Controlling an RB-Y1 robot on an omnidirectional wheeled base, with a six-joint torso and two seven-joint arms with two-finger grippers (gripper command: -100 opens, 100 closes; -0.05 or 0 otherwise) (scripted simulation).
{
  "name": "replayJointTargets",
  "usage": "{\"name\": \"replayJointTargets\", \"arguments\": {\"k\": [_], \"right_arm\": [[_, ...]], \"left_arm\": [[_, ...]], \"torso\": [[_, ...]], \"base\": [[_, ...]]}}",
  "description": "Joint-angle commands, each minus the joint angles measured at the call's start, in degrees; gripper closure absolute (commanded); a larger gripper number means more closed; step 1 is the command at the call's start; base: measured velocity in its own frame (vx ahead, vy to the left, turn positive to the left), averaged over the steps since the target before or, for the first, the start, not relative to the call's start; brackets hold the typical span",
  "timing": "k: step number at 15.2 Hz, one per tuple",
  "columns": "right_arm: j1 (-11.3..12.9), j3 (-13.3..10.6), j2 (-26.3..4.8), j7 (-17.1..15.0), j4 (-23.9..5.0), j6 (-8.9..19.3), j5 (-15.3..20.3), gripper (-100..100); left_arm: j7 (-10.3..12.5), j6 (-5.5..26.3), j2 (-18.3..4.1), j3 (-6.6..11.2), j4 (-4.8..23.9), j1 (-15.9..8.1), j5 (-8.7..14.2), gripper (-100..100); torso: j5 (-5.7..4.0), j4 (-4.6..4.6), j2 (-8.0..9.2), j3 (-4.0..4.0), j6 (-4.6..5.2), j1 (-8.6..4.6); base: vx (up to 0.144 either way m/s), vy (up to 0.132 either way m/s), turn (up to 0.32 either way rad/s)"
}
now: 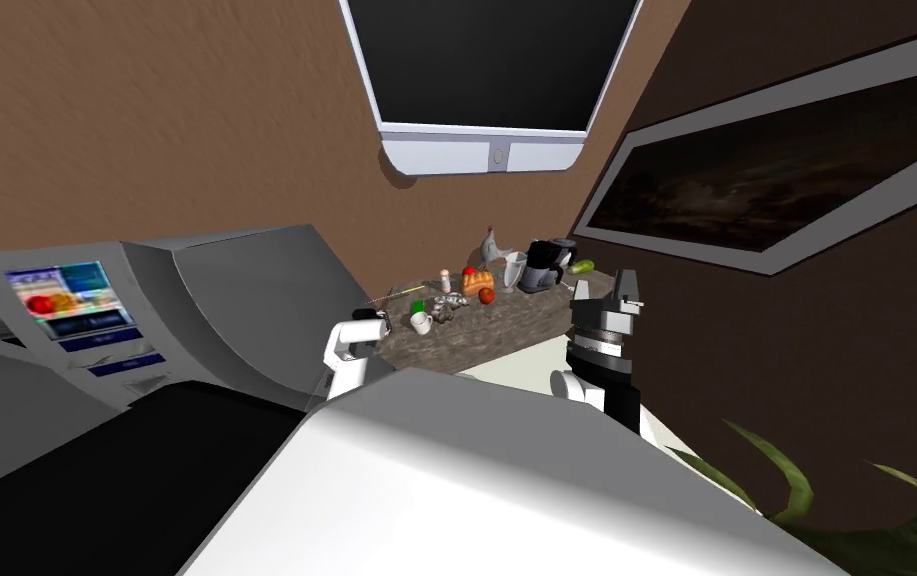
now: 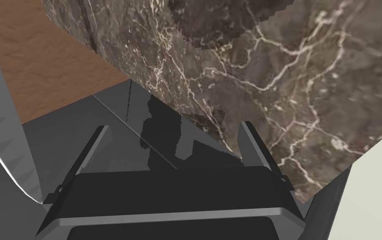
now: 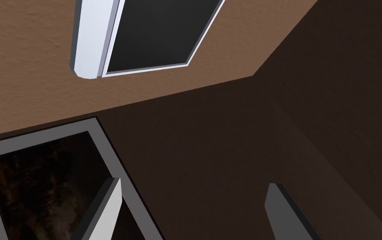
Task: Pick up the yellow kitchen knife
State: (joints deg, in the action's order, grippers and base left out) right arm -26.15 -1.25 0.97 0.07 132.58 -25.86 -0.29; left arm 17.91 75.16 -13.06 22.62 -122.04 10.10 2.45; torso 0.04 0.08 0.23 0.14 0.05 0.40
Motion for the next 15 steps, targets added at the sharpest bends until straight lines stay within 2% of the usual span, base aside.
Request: {"name": "replayJointTargets", "arguments": {"k": [1, 7, 15], "right_arm": [[0.0, 0.0, 0.0, 0.0, 0.0, 0.0, 0.0, 0], [0.0, 0.0, 0.0, 0.0, 0.0, 0.0, 0.0, 0], [0.0, 0.0, 0.0, 0.0, 0.0, 0.0, 0.0, 0]], "left_arm": [[1.0, 2.3, -0.9, 1.25, 0.3, -0.9, -0.5, -100], [3.2, 8.0, -2.5, 4.53, 1.6, -3.0, -1.5, -100], [4.9, 14.0, -3.4, 8.33, 3.1, -5.7, -1.8, -100]], "torso": [[0.00, 0.00, 0.00, 0.00, 0.00, 0.00], [-0.01, -0.02, -0.10, -0.06, 0.01, -0.07], [-0.05, -0.06, -0.27, -0.15, 0.01, -0.26]], "base": [[-0.062, 0.089, -0.270], [-0.055, 0.069, -0.271], [-0.031, 0.027, -0.277]]}}
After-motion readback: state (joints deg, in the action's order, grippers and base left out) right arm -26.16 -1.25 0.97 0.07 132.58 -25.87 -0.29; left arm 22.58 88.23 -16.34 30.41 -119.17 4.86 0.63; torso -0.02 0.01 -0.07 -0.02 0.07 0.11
